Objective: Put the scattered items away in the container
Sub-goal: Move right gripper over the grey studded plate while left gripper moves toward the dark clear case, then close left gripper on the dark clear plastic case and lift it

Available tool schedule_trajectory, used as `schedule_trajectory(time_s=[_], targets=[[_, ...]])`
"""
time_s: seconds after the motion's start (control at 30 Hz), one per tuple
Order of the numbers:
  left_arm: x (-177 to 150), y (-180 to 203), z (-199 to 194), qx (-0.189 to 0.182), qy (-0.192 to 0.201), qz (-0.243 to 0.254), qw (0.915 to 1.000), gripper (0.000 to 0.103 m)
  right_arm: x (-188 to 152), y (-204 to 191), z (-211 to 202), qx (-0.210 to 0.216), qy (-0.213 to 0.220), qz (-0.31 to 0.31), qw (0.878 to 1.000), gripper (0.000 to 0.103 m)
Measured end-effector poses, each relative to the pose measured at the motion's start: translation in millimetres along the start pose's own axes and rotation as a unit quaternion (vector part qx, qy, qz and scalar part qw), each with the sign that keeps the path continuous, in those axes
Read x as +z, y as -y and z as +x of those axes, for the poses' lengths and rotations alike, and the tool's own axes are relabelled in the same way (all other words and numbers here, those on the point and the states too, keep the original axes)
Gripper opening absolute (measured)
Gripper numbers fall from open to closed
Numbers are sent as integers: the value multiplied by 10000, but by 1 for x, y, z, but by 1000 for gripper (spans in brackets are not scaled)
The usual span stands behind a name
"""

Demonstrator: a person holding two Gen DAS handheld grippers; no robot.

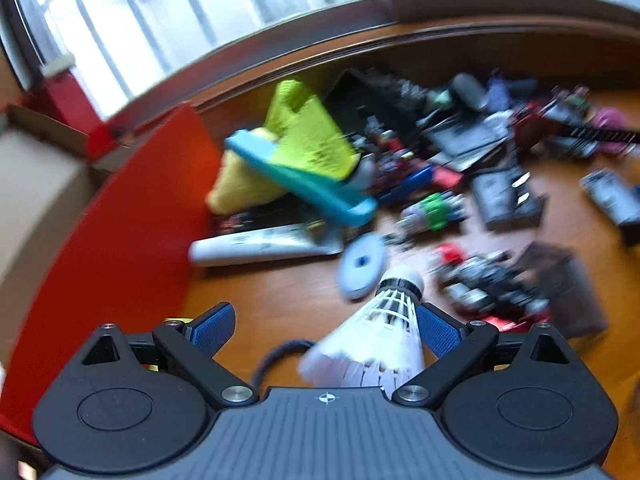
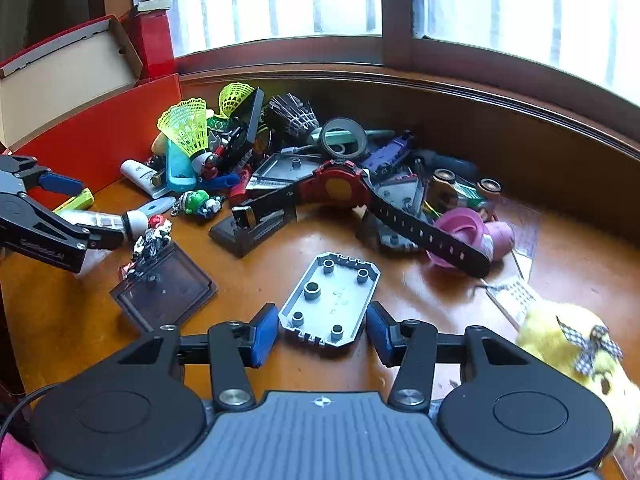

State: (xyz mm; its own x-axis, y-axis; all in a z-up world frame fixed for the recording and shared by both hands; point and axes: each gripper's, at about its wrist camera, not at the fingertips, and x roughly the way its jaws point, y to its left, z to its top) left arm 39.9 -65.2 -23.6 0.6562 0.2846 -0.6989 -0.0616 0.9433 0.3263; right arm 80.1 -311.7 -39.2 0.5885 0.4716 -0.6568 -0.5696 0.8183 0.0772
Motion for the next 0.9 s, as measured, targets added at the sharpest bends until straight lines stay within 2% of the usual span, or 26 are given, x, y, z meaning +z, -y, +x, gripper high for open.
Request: schedule_trajectory(time_s=[0.07, 0.1, 0.23, 0.3, 0.37, 0.43, 0.5, 0.63, 0.73, 0.8, 0.9], targets=[[-1, -4, -2, 113, 67, 94, 9999, 97, -1, 0, -2, -21, -27, 31, 10000, 52], [0, -4, -7, 13, 184, 107, 9998, 97, -1, 0, -3, -32, -42, 62, 10000, 53], [3, 8, -29, -732, 686, 403, 9941, 97, -1, 1, -5, -25, -57, 206, 9998, 59], [3, 22, -34, -1181, 808, 757, 9868, 97, -2, 1, -6, -7, -51, 261, 9996, 61], [1, 37, -36, -1479, 883, 1244, 9772, 97, -3, 0, -9, 9, -16, 305, 9995, 61], [0, 48, -33, -1558, 929, 1676, 9690, 97, -3, -2, -16, 54, 61, 300, 9995, 61], [-1, 52, -31, -1506, 890, 1830, 9674, 97, -2, -9, -21, 222, 112, 109, 9996, 61], [-1, 47, -30, -1623, 843, 1812, 9663, 97, -1, -26, -29, 575, 131, -382, 9975, 62], [-6, 49, -29, -1562, 811, 2034, 9632, 97, 0, -34, -26, 670, 83, -489, 9965, 61], [-8, 50, -27, -1486, 794, 2087, 9634, 97, 4, -39, -24, 832, 94, -565, 9949, 61], [-12, 41, -27, -1528, 710, 1868, 9678, 97, 9, -51, -18, 1103, 35, -837, 9904, 65]])
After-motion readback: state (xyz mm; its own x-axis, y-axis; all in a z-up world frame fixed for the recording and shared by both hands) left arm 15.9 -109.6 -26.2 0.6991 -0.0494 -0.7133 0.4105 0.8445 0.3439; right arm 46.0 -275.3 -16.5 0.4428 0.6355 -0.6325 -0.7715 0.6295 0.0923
